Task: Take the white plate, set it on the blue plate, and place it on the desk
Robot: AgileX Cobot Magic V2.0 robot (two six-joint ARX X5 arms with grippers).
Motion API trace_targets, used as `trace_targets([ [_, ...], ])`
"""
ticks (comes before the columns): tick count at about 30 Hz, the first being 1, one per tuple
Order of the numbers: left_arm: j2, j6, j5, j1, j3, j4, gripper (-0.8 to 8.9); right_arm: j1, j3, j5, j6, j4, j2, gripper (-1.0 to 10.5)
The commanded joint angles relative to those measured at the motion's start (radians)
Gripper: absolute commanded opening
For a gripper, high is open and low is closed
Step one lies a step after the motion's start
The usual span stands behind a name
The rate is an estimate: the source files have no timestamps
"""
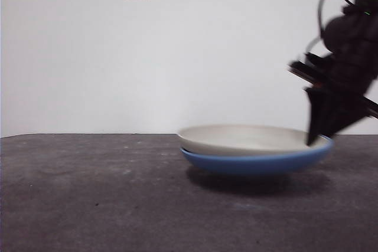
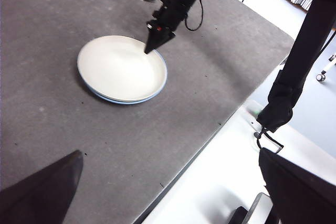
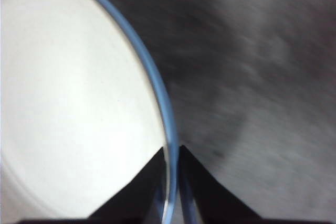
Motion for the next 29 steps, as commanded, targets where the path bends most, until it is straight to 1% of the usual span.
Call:
trace_targets([
  [1,0.006,0.030,-0.002,-0.004,0.011,0.012,5.92,0.054,0.053,-0.014,0.047,-0.002,0.020,0.1],
  [5,0.006,0.040,-0.002,-0.004,0.011,0.013,5.92,0.115,0.109,-0.014,0.087,0.003,0.054,0.1],
  [13,0.006,0.043,-0.002,-0.004,0.011,0.011,5.92,0.206,0.232,-0.014,0.119,-0.008,0.201,0.1],
  [16,0.006,0.043,-0.002,-0.004,0.011,0.011,5.92,0.216,0.245,-0.012,0.119,-0.003,0.230,0.1],
  [21,0.006,0.043,-0.002,-0.004,0.011,0.011,5.92,0.212,0.245,0.022,0.119,-0.005,0.247,0.1],
  [25,0.006,0.043,-0.002,-0.004,0.011,0.011,5.92,0.203,0.245,0.019,0.118,-0.014,0.251,0.1],
  [29,0.006,0.043,-0.002,-0.004,0.011,0.011,5.92,0.203,0.245,0.016,0.098,-0.035,0.252,0.1],
])
